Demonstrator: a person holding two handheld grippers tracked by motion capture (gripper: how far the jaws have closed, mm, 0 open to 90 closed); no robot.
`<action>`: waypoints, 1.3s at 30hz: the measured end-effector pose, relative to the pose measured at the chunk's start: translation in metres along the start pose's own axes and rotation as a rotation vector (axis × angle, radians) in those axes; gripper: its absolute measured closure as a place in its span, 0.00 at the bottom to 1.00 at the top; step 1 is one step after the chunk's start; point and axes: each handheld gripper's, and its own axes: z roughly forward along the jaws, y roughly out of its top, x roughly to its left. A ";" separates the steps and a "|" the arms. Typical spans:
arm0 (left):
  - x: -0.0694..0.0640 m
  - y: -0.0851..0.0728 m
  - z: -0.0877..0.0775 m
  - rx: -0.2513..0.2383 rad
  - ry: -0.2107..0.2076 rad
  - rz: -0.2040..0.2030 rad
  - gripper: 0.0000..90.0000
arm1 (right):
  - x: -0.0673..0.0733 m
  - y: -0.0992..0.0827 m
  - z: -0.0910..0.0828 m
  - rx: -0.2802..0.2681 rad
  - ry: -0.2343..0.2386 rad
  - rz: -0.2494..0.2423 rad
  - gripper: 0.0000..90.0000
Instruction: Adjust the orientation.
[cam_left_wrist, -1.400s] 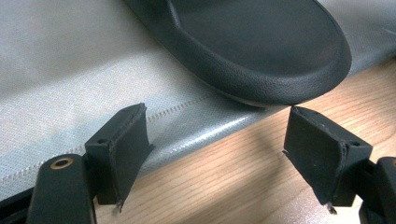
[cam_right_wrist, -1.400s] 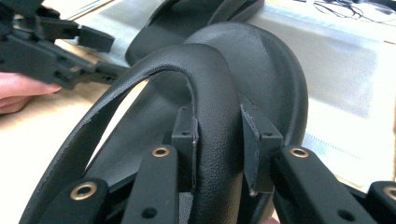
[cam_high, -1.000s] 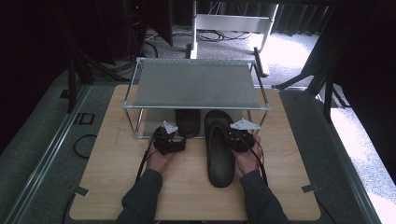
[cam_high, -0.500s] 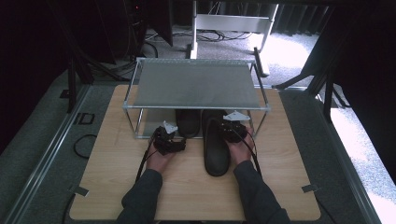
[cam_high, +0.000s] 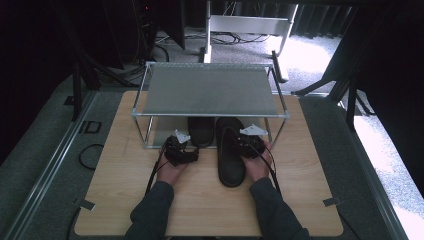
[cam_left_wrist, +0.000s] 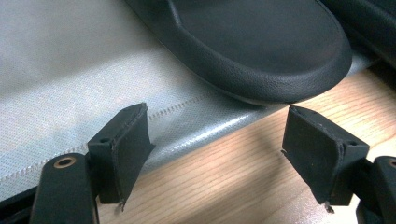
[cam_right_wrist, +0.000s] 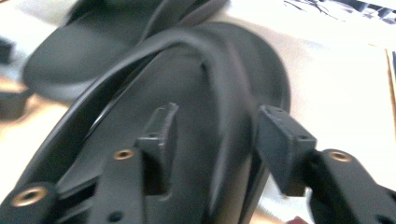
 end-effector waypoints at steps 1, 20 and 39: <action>0.000 0.000 0.000 0.000 0.000 0.000 0.27 | 0.004 -0.005 -0.006 -0.006 0.007 -0.005 0.47; 0.002 -0.001 -0.001 -0.003 -0.016 -0.010 0.27 | 0.045 -0.073 -0.080 0.108 0.155 -0.107 0.15; 0.002 -0.001 -0.001 -0.003 -0.018 -0.010 0.27 | 0.051 -0.079 -0.069 0.162 0.166 -0.150 0.13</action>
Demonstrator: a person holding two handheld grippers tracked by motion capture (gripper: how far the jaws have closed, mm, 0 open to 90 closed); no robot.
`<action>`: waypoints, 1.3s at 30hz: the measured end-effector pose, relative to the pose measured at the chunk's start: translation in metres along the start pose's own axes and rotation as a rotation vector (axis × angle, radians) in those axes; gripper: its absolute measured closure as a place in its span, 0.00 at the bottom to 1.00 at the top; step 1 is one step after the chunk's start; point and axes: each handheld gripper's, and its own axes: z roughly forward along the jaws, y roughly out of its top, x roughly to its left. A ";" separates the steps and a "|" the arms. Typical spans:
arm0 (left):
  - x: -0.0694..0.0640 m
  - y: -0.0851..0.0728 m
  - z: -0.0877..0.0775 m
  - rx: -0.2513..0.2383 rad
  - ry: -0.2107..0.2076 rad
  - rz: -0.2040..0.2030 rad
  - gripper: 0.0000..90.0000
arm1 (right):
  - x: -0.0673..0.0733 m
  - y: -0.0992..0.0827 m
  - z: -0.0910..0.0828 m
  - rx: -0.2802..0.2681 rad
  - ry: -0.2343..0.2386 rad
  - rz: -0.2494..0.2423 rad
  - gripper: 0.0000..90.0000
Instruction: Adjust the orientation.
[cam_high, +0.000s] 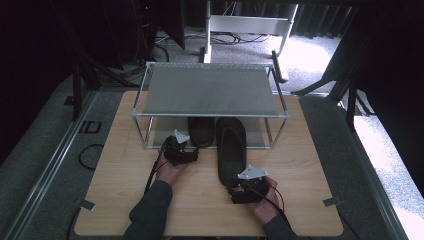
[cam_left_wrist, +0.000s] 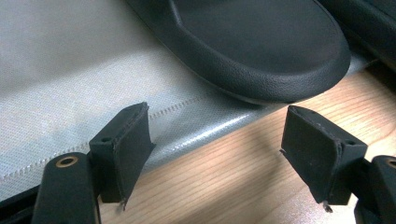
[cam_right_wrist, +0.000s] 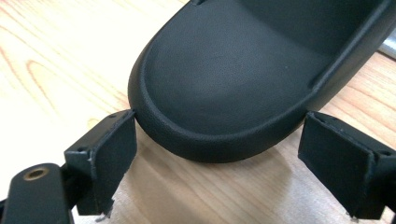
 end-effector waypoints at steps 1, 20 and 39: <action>0.000 0.000 0.000 0.000 0.000 0.000 0.27 | 0.000 0.000 0.001 -0.002 -0.001 0.002 0.13; 0.000 0.000 0.000 0.001 0.001 0.004 0.28 | -0.023 0.021 0.011 -0.038 -0.001 0.046 0.18; 0.000 0.000 0.000 0.000 -0.001 0.006 0.28 | -0.032 0.039 0.025 -0.060 -0.012 0.075 0.19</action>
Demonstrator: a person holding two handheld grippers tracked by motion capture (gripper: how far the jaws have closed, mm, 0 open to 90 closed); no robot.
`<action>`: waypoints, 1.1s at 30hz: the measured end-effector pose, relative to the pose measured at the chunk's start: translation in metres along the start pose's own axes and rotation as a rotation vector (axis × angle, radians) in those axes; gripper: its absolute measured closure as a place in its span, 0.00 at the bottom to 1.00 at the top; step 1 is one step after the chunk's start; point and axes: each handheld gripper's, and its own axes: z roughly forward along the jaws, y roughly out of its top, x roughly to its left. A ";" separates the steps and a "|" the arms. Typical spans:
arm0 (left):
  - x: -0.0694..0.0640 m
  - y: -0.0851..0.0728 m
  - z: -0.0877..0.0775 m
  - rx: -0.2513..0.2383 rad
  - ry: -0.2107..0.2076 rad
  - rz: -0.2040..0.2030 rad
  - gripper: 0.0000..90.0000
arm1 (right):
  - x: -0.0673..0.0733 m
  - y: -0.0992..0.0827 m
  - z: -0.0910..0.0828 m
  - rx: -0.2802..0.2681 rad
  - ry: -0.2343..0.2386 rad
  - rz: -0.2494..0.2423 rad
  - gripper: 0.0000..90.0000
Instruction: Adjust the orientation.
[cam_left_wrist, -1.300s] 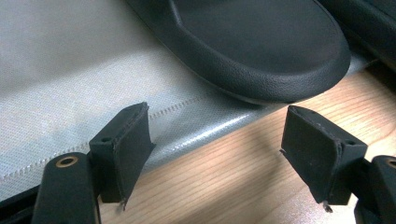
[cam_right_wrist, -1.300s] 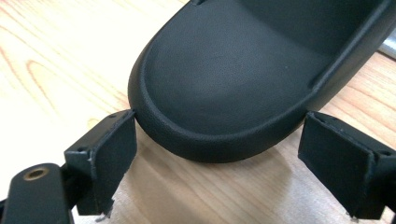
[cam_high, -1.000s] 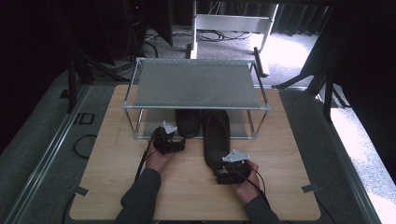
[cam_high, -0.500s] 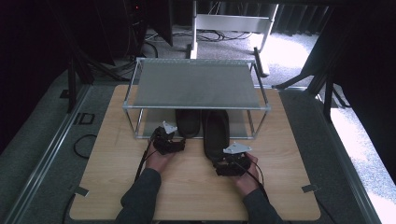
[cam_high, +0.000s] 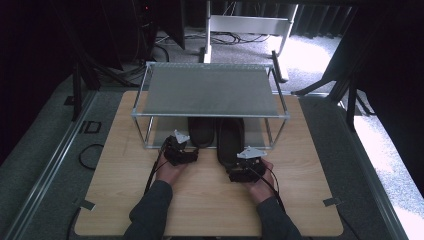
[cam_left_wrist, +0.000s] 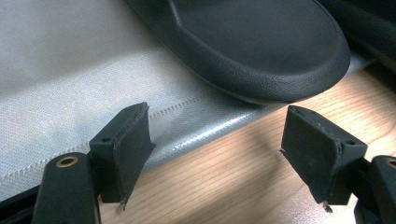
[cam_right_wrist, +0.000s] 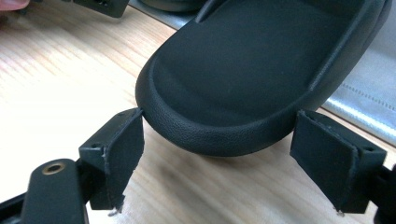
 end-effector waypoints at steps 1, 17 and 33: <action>0.000 0.000 0.000 0.000 0.000 0.000 0.28 | 0.000 0.001 0.001 0.000 0.001 0.002 0.19; 0.000 0.000 0.000 -0.001 -0.002 -0.002 0.28 | -0.012 0.012 0.016 -0.001 0.003 0.000 0.20; 0.001 0.000 0.000 -0.002 -0.004 -0.004 0.28 | -0.024 0.024 0.033 -0.004 -0.010 -0.021 0.22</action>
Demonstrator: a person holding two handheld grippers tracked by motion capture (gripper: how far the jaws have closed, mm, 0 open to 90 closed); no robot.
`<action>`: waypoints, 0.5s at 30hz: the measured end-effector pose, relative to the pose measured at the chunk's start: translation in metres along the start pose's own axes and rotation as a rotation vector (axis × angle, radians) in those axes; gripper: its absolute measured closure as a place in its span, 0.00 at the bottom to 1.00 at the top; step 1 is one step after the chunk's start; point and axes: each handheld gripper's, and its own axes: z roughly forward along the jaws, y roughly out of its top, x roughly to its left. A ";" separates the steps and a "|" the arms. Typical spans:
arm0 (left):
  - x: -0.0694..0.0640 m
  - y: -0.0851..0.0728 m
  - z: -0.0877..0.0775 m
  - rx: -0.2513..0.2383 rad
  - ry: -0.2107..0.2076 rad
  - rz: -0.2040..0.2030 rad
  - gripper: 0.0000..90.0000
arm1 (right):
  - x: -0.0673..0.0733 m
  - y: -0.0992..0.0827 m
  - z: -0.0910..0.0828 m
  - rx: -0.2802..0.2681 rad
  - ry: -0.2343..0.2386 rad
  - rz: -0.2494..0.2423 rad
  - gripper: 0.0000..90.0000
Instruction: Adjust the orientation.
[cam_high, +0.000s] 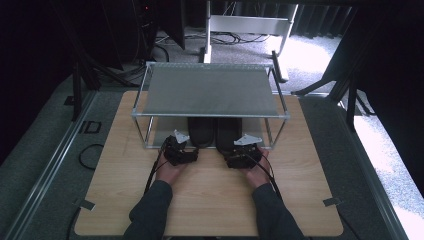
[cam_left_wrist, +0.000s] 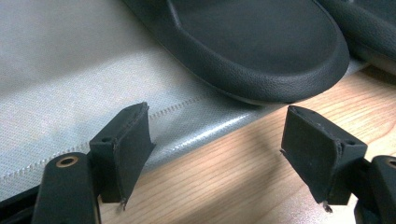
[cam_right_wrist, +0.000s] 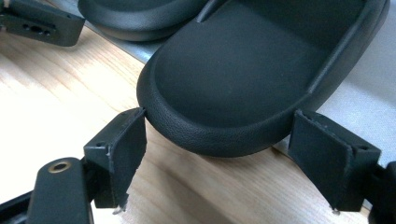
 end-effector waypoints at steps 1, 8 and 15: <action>0.000 0.000 0.000 0.000 0.000 0.000 0.28 | 0.000 0.000 0.001 0.000 0.000 0.001 0.22; 0.000 0.000 0.000 -0.001 -0.001 -0.001 0.28 | -0.005 0.005 0.007 0.001 -0.004 0.000 0.22; 0.000 0.000 0.000 -0.001 -0.001 -0.001 0.28 | -0.008 0.007 0.012 -0.004 -0.004 -0.001 0.22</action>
